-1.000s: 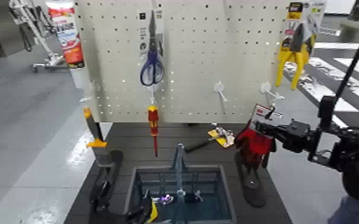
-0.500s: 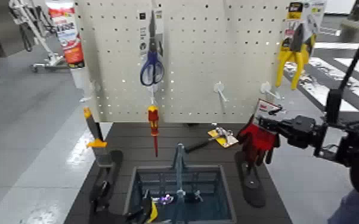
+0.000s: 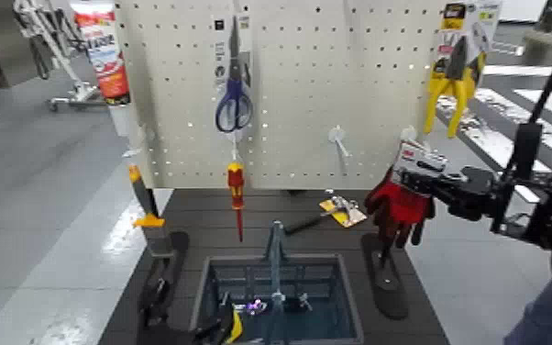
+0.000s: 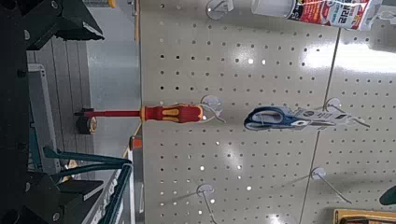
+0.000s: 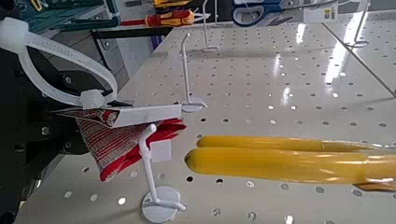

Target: Put the red colored gloves into the crate.

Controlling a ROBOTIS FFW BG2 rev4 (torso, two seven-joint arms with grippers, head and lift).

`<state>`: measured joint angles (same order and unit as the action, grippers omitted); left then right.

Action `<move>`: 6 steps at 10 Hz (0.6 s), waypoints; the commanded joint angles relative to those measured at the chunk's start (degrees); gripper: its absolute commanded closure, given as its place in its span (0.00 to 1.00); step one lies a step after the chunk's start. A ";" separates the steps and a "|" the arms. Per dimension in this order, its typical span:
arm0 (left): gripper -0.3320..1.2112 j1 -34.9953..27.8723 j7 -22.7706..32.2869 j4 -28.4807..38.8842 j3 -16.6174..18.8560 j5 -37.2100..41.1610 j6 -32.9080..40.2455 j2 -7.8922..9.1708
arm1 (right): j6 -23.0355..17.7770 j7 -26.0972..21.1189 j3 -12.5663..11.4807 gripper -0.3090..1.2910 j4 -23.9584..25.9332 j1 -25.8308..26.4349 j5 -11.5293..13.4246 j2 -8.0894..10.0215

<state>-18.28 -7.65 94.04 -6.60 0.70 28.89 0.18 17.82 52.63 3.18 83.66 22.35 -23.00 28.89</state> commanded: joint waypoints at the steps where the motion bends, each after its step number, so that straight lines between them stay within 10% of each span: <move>1: 0.32 -0.09 0.00 0.00 0.09 0.10 0.02 -6.24 | 2.04 -0.16 -0.98 0.92 4.85 -3.01 -0.20 0.03; 6: 0.32 -0.18 0.09 0.00 -0.08 0.01 -0.15 -6.33 | 8.89 -4.38 -4.85 0.92 22.16 -15.05 -3.98 -3.57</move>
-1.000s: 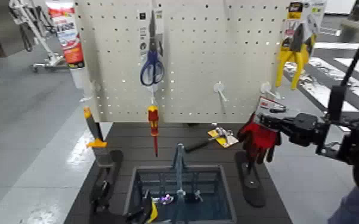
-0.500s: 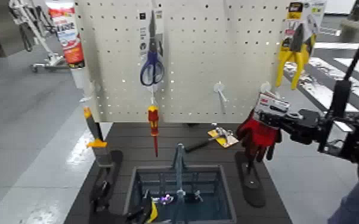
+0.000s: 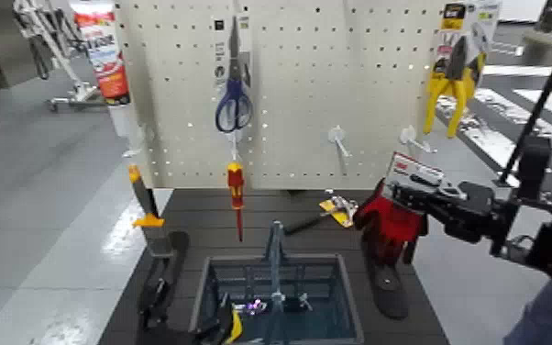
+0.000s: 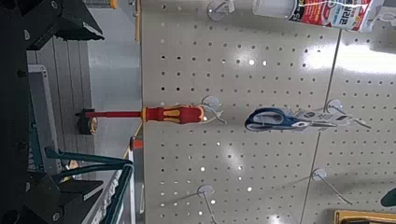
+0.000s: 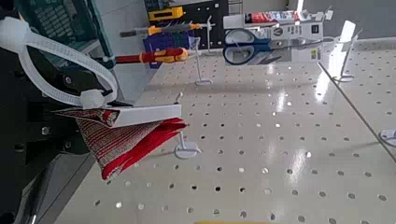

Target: Put the red colored gloves into the crate.

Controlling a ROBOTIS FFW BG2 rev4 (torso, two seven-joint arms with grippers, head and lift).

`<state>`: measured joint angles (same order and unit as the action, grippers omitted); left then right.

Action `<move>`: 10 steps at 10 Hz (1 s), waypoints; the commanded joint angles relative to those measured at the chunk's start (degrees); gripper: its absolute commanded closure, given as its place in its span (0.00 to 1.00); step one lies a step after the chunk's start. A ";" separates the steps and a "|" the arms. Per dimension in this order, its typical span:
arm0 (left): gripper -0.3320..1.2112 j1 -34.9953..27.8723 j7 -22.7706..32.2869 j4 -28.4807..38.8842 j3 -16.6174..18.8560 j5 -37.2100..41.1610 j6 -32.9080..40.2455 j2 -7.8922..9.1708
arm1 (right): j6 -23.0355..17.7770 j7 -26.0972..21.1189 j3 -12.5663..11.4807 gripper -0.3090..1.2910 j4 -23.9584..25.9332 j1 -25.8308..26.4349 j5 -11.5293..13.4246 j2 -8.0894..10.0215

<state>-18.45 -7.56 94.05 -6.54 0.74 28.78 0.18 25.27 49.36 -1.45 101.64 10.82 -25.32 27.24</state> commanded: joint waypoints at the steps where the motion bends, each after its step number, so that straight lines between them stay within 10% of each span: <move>1: 0.32 -0.01 0.00 0.00 -0.23 -0.04 -0.12 -6.24 | 1.89 -1.54 0.13 0.92 5.15 -5.02 -2.37 -3.42; 10: 0.32 0.34 0.52 -0.18 -1.54 0.14 -0.83 -5.45 | -4.09 0.04 13.49 0.92 -5.93 -3.44 -5.09 -7.55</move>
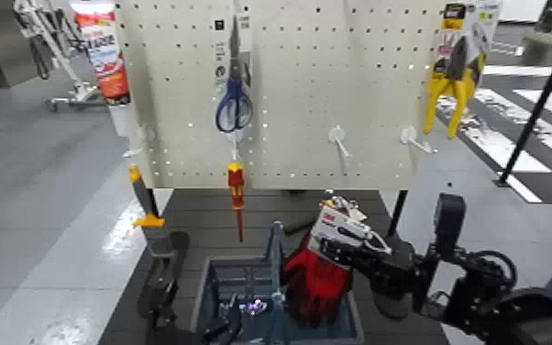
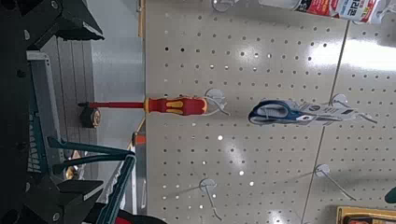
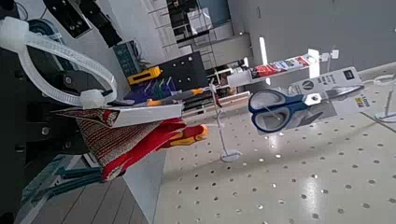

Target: Put the red colored gloves into the crate.

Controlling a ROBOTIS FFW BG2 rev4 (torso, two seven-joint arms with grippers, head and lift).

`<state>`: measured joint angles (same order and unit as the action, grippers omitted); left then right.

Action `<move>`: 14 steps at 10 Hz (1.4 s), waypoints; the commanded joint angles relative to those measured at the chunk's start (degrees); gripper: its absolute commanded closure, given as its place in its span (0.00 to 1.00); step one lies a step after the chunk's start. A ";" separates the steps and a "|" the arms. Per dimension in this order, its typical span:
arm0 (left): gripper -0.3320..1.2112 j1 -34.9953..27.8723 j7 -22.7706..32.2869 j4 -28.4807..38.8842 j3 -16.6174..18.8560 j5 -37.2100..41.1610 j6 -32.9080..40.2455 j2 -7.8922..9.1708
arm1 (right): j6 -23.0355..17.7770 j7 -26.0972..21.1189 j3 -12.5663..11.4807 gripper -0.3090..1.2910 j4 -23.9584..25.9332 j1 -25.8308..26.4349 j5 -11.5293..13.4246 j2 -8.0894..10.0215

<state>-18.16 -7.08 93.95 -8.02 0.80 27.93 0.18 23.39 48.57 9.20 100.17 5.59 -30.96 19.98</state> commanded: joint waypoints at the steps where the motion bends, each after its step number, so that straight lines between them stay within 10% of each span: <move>1: 0.32 0.15 0.05 -0.08 -0.07 0.17 0.02 -5.36 | -2.47 1.09 3.63 0.92 -5.42 2.58 1.08 -0.11; 7: 0.32 0.23 0.14 -0.17 0.02 0.34 0.02 -5.18 | -5.72 2.32 7.06 0.92 -13.60 6.71 4.94 -0.11; 10: 0.32 0.23 0.14 -0.17 0.02 0.43 0.11 -5.18 | -3.97 1.88 6.62 0.16 -13.51 6.71 6.17 0.15; 14: 0.32 0.15 0.14 -0.17 0.20 0.43 0.20 -5.18 | -4.14 1.71 6.62 0.18 -13.25 6.62 5.91 0.15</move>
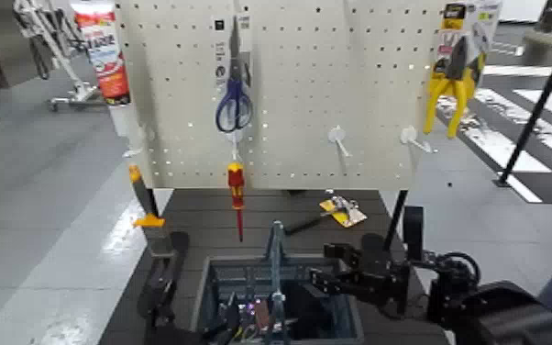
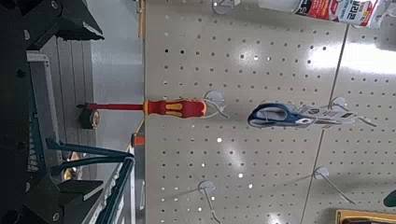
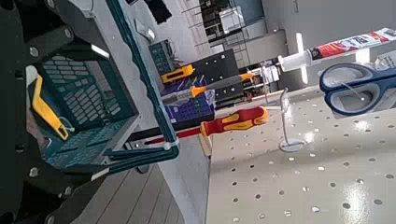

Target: Put the red colored gloves into the crate.

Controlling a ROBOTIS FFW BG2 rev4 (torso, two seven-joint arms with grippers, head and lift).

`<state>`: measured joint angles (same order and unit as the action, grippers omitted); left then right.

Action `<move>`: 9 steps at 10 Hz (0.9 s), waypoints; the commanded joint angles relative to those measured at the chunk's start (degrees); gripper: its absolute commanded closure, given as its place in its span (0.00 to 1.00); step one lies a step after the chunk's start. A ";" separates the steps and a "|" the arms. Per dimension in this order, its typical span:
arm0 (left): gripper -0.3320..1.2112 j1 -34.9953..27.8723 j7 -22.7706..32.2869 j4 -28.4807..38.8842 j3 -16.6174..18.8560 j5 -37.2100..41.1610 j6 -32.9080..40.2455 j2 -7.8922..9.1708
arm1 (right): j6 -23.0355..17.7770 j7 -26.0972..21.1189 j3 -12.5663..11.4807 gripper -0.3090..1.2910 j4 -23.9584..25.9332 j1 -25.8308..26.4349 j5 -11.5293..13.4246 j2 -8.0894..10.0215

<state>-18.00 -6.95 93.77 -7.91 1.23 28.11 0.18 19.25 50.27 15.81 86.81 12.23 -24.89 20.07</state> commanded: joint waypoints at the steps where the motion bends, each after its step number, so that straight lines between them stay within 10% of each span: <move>1: 0.32 0.07 0.00 0.01 0.09 0.00 0.01 -5.18 | 0.00 0.00 0.01 0.18 0.20 0.08 -0.16 0.06; 6: 0.32 -0.02 0.00 0.10 0.17 0.18 0.01 -4.92 | -1.94 -3.16 -1.48 0.19 2.48 -1.94 -0.33 0.15; 9: 0.32 -0.10 0.18 0.01 -0.62 0.18 -0.25 -4.92 | -6.33 -14.24 -7.90 0.20 11.36 -11.17 0.55 0.32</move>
<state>-18.05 -6.77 93.79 -8.43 1.45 27.88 0.18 13.97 36.17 8.99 96.43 2.99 -24.48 20.33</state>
